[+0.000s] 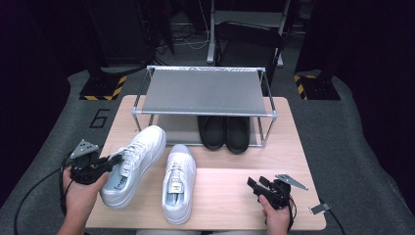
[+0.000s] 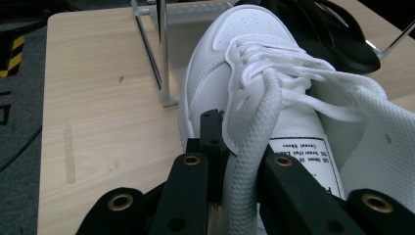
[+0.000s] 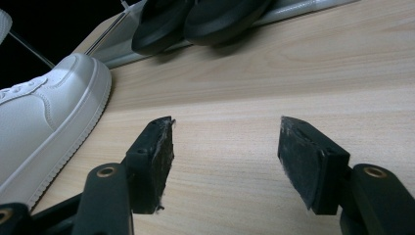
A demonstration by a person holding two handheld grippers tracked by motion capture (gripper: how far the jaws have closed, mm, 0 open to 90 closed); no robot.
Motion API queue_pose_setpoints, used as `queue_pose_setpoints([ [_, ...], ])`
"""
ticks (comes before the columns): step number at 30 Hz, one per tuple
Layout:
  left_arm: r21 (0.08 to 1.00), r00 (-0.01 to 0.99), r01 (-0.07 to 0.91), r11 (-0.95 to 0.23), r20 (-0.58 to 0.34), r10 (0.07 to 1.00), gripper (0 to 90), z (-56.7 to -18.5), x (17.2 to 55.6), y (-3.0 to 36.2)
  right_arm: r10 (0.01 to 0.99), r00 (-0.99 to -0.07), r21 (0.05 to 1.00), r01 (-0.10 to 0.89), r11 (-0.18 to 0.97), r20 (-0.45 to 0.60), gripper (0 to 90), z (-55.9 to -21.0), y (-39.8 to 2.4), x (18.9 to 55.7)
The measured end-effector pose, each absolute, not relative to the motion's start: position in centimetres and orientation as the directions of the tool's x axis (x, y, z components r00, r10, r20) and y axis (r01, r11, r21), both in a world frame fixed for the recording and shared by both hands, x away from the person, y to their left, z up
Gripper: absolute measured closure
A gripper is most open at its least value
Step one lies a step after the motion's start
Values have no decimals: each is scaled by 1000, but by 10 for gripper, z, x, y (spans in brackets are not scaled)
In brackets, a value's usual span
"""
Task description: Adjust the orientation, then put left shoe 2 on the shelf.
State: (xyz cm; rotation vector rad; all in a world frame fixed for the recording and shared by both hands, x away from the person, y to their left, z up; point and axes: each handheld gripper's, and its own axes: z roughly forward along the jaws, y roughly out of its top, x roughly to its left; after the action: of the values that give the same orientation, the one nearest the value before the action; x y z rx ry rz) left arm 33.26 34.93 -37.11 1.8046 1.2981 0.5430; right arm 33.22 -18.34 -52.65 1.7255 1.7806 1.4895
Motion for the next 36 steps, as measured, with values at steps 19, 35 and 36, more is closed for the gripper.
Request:
queue_pose_setpoints([
  [19, 824, 456, 543, -160, -130, 880, 844, -342, 338, 334, 848, -263, 767, 599, -230, 460, 378, -527, -184, 332],
  [35, 832, 507, 518, -199, -111, 855, 843, -317, 346, 315, 850, -258, 765, 600, -231, 459, 378, -527, -185, 332],
  [36, 835, 507, 513, -200, -107, 855, 843, -315, 347, 313, 849, -258, 766, 600, -233, 460, 378, -527, -185, 332],
])
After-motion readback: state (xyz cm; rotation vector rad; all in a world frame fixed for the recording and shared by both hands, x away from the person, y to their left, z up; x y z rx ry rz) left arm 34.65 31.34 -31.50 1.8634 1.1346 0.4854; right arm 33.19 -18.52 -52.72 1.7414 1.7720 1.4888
